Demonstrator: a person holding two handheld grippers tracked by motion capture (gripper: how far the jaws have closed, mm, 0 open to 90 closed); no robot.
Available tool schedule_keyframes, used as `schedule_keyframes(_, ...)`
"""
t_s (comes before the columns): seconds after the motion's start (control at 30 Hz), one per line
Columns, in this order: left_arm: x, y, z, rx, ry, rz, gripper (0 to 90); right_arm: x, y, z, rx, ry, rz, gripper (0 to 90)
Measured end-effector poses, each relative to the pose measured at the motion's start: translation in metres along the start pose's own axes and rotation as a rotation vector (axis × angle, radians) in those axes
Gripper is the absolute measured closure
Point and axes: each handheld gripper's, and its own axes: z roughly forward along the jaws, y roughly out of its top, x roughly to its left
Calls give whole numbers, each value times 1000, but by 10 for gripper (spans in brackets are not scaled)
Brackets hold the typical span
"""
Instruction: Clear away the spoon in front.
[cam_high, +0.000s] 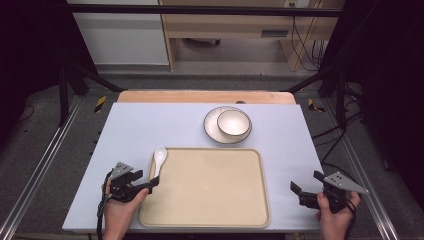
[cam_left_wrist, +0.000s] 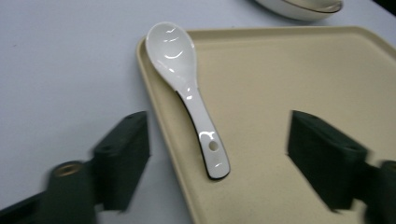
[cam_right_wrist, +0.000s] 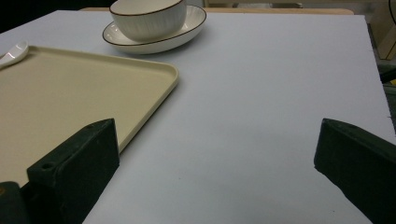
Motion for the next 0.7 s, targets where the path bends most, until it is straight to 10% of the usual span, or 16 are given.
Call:
schedule_keyframes(0.1, 1, -1, -3, 4, -10, 42, 0, 0, 0, 0, 1, 0, 0, 5)
schedule_keyframes(0.7, 32, -6, -34, -43, 22, 30, 0, -1, -1, 0, 1, 0, 0, 5)
